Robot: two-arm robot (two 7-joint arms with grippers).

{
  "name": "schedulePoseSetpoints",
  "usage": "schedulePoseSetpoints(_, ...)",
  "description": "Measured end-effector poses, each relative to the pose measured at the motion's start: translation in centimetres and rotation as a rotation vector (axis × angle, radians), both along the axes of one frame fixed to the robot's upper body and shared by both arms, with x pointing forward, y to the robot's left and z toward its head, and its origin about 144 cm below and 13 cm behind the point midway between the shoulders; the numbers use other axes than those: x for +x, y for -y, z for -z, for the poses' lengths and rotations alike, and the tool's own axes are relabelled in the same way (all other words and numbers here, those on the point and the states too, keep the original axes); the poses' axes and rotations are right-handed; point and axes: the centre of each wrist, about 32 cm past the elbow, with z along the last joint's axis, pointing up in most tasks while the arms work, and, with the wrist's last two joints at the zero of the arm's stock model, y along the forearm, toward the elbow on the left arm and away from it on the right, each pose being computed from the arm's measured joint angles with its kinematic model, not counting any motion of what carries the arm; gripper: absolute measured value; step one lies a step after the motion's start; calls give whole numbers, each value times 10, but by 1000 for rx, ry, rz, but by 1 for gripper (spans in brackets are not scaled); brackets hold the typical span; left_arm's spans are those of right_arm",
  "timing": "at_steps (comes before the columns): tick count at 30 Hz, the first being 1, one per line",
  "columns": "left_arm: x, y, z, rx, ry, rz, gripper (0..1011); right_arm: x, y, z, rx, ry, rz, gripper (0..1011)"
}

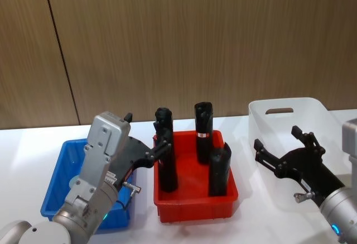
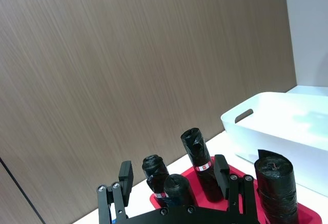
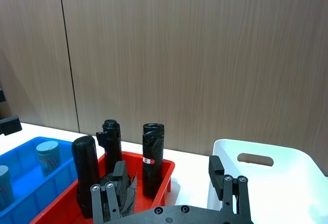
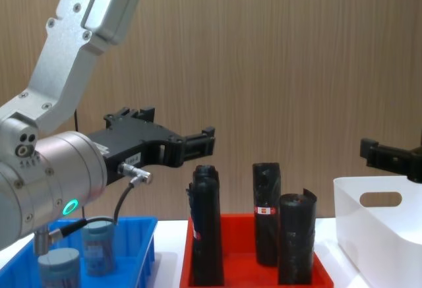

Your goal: Pick the cotton swabs from the blue box and place them into the white box.

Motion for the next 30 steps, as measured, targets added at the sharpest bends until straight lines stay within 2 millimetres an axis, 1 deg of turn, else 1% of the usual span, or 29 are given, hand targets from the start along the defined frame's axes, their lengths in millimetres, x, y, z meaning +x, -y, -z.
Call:
schedulePoseSetpoints(23, 0, 0, 0, 0, 0, 0, 1000, 0, 0, 0, 0, 0, 0, 1002)
schedulePoseSetpoints(30, 1, -7, 0, 13, -5, 1, 1000, 0, 0, 0, 0, 0, 0, 1002)
